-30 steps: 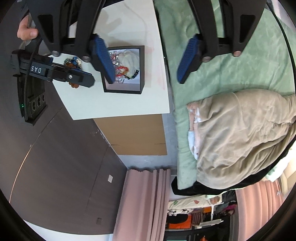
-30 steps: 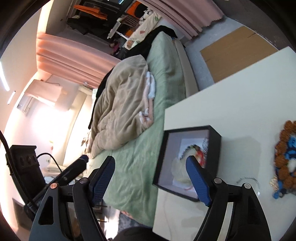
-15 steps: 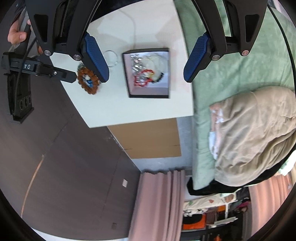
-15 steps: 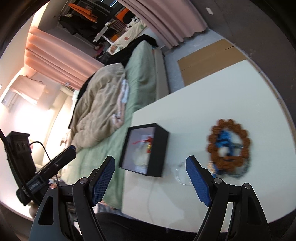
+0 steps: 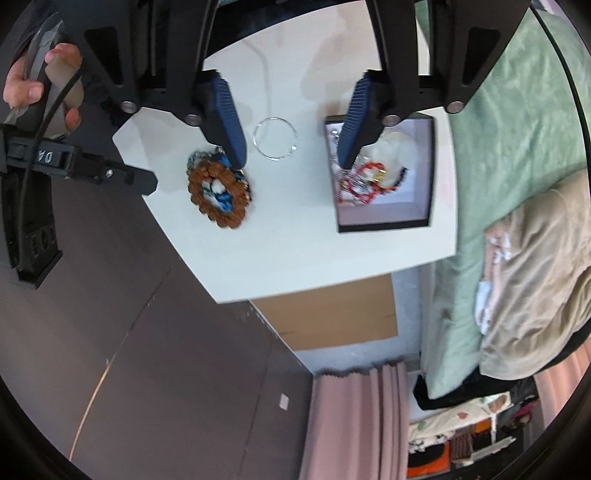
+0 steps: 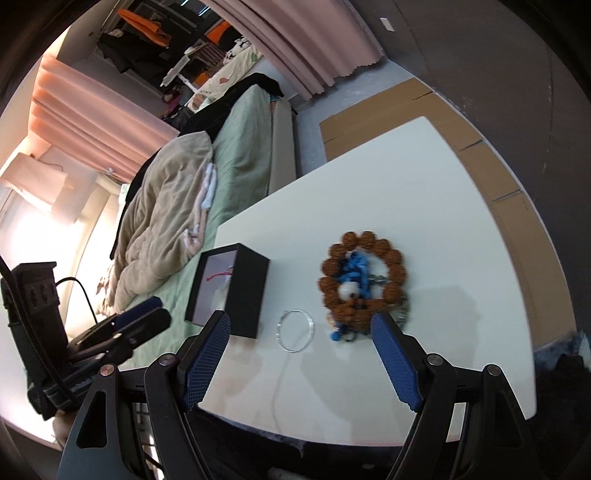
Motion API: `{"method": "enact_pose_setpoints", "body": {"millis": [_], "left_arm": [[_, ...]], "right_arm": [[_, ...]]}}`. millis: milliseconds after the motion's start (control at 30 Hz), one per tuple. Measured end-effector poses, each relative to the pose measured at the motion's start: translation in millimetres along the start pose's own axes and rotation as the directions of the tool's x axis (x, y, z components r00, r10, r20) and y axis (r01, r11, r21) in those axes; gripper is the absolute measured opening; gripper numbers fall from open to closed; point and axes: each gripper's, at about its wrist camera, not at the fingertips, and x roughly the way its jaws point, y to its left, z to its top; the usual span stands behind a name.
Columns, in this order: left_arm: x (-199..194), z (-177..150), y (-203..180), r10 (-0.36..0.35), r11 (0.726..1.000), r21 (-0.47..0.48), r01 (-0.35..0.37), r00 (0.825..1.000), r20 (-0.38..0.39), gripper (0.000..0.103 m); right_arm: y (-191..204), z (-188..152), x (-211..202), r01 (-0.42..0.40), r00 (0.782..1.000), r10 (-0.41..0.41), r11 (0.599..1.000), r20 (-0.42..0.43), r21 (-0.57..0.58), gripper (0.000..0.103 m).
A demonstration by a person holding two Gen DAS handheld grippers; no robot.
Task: Organize jewelry
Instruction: 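Move the open left tool over the silver hoop earring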
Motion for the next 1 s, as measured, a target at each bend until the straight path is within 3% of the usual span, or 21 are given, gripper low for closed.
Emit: {"method": "enact_pose_setpoints", "body": {"millis": [200, 333, 600, 733, 1000], "left_arm": [[26, -5, -18, -0.005, 1.0, 0.012, 0.006, 0.998, -0.06, 0.048], [46, -9, -28, -0.007, 1.0, 0.016, 0.008, 0.995, -0.103, 0.04], [86, -12, -39, 0.021, 1.0, 0.017, -0.018, 0.984, -0.175, 0.039], [105, -17, -41, 0.051, 0.999, 0.029, -0.046, 0.975, -0.215, 0.036], [121, -6, -27, 0.172, 0.985, 0.017, -0.172, 0.959, -0.226, 0.036]], "right_arm": [[-20, -1, -10, 0.015, 1.0, -0.016, 1.0, 0.01, 0.022, 0.079], [-33, -1, -21, 0.009, 1.0, -0.01, 0.999, 0.027, 0.04, 0.079], [-54, -1, -31, 0.001, 0.999, -0.005, 0.996, 0.044, 0.086, 0.079], [-62, 1, -34, -0.008, 0.999, 0.003, 0.995, 0.047, 0.1, 0.079], [-69, 2, -36, -0.014, 0.999, 0.008, 0.993, 0.049, 0.114, 0.079]]}}
